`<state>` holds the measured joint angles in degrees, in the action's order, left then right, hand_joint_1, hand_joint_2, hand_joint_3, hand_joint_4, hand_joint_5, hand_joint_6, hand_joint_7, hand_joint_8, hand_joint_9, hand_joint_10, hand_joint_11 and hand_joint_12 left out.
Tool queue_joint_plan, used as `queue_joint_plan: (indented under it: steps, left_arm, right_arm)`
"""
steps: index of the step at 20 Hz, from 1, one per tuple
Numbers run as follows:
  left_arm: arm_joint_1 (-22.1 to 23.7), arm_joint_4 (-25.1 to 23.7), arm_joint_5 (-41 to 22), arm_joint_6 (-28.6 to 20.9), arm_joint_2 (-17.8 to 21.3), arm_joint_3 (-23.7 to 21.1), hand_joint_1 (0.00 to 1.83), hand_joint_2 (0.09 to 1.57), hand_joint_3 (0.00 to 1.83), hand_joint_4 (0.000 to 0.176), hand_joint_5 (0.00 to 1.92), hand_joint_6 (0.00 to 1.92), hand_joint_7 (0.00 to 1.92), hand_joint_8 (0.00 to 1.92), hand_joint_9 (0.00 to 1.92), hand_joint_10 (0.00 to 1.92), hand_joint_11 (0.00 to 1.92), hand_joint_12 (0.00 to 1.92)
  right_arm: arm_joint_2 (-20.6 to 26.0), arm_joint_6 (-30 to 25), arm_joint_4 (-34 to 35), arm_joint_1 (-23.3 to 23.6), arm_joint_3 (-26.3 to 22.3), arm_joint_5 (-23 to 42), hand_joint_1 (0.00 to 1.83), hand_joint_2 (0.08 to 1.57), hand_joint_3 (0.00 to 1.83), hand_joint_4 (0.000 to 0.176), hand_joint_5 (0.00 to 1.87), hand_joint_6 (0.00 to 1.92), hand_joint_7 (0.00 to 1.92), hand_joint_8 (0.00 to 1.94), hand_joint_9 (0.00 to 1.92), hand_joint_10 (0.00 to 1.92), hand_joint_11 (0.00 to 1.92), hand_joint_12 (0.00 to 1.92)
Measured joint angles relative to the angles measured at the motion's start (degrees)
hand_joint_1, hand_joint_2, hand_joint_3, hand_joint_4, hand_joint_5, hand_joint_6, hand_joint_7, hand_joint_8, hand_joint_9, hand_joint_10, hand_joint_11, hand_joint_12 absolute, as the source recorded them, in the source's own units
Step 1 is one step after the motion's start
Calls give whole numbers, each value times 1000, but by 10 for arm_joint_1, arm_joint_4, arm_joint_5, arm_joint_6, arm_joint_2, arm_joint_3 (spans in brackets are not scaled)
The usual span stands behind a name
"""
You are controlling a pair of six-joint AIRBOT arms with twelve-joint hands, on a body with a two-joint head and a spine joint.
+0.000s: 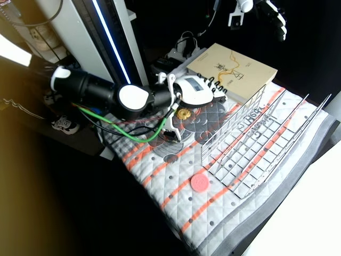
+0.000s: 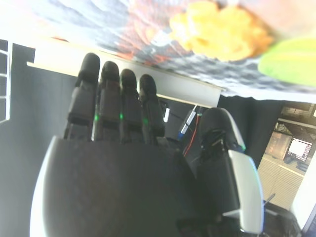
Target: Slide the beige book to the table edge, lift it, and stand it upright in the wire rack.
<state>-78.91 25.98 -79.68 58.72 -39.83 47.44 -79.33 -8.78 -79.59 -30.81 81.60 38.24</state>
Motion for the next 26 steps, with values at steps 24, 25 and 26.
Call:
queue_joint_plan:
  steps: [24,25,26]
  left_arm:
    - [-2,2,-9,-1,1,-1,139,1269,0,176,74,4,0,0,0,0,0,0]
    - [-2,2,-9,-1,1,-1,152,1268,0,176,77,4,0,0,0,0,0,0]
    - [-2,1,-9,-1,1,-1,159,1272,0,176,75,3,0,0,0,0,0,0]
  right_arm:
    - [-43,2,0,10,21,0,0,1321,0,0,206,0,219,0,211,0,93,548]
    - [-45,2,0,11,22,-2,0,1324,0,0,208,1,217,0,213,1,82,545]
    - [-45,2,-1,11,23,-2,0,1326,1,0,213,3,218,0,216,2,65,540]
